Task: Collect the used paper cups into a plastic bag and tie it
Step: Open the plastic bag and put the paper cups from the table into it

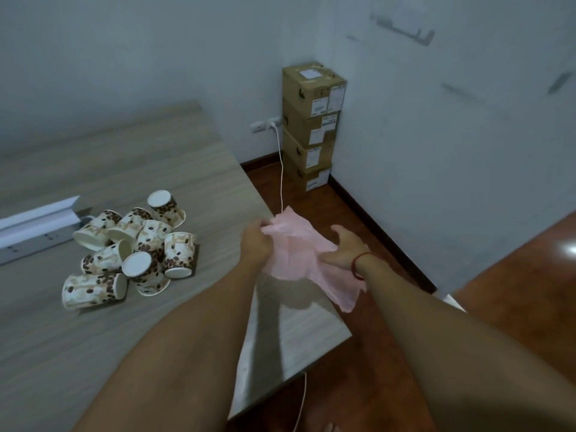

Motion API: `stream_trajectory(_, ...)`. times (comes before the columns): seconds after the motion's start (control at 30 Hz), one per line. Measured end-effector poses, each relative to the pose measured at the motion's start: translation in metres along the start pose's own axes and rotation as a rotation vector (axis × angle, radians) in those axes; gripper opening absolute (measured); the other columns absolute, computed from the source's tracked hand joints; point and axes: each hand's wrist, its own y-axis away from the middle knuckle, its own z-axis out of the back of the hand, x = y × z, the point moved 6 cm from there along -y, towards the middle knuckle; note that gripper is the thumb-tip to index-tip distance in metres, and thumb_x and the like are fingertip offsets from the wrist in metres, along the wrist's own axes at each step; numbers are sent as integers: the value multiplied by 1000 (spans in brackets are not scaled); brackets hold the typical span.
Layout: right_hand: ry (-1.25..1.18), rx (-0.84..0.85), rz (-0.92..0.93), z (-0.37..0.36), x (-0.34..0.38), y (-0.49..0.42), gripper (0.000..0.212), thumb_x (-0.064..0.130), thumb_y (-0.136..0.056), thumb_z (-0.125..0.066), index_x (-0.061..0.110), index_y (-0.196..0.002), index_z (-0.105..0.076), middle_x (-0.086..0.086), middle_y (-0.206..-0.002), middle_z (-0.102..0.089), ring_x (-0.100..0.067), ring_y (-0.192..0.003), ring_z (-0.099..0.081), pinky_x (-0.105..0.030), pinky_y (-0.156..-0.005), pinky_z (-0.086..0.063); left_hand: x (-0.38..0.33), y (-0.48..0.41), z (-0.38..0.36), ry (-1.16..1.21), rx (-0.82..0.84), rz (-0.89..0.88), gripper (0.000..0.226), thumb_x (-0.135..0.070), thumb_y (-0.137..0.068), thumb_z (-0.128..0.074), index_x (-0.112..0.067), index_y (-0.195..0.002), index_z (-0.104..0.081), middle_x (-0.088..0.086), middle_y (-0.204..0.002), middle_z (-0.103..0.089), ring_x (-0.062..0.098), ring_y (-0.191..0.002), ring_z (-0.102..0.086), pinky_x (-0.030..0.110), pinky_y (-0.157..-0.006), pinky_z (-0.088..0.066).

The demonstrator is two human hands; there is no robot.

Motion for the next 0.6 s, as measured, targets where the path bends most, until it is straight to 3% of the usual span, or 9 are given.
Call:
stream_trajectory(0.07, 135, -31, 59, -8, 12, -2, 68, 36, -81, -69, 18, -141, -41, -6, -145, -46, -27, -132, -45, -47, -116, -27, -12, 1, -8, -72, 55, -77, 26, -1, -87, -54, -11, -109, -65, 7, -105, -60, 25, -98, -58, 33, -83, -47)
stream_trajectory(0.13, 3, -98, 55, -9, 15, -5, 22, 21, -91, -57, 14, -111, -63, -11, -118, -64, -27, -100, -59, -38, -96, -47, -17, 0, -8, -163, 94, -111, 33, -14, -80, -69, -17, -112, -64, 1, -102, -59, 21, -94, -58, 32, -81, -49)
stream_trajectory(0.17, -77, -147, 45, -6, 14, -5, 15, 12, -92, -50, 13, -95, -65, -12, -105, -66, -26, -89, -58, -34, -84, -49, -15, -3, -6, -239, 89, -119, 36, -18, -79, -72, -19, -114, -63, 2, -105, -60, 22, -96, -60, 34, -82, -50)
stream_trajectory(0.23, -210, -226, 7, 0, 7, -7, 23, 2, -89, -42, 12, -82, -61, -12, -96, -62, -25, -83, -55, -30, -75, -45, -12, -5, 7, -478, 7, -122, 39, -11, -85, -64, -18, -123, -56, 10, -119, -57, 28, -108, -58, 38, -90, -49)
stream_trajectory(0.3, -298, -267, -15, 8, 5, -8, 22, 4, -89, -40, 12, -85, -61, -12, -98, -61, -24, -85, -54, -27, -75, -41, -9, -3, 23, -735, -137, -147, 50, -1, -86, -56, -15, -133, -45, 15, -127, -49, 31, -116, -51, 38, -97, -43)
stream_trajectory(0.43, -360, -253, -58, 9, 18, -8, 19, 19, -85, -42, 15, -86, -60, -7, -95, -56, -25, -82, -53, -32, -79, -42, -21, 14, 21, -922, -296, -360, 72, -3, -73, -63, -15, -136, -30, 12, -123, -45, 27, -107, -48, 37, -90, -41)
stream_trajectory(0.5, -391, -221, -83, 4, 25, -8, 15, 23, -86, -43, 16, -83, -55, -5, -90, -55, -18, -66, -48, -27, -63, -43, -38, 31, 6, -824, -321, -572, 58, -7, -69, -68, -19, -118, -40, 7, -108, -53, 23, -92, -53, 31, -79, -42)
stream_trajectory(0.53, -389, -206, -87, 2, 28, -9, 15, 23, -89, -43, 15, -83, -54, -6, -88, -54, -14, -60, -45, -24, -53, -36, -45, 39, 0, -743, -296, -656, 45, -7, -70, -70, -19, -106, -45, 5, -100, -55, 20, -85, -53, 27, -75, -40)
stream_trajectory(0.6, -337, -196, -81, 1, 27, -11, 17, 21, -92, -43, 15, -79, -52, -8, -89, -52, -17, -62, -45, -22, -47, -28, -46, 48, -16, -592, -45, -672, 16, -9, -82, -64, -16, -89, -51, 5, -95, -58, 18, -83, -52, 22, -75, -37)
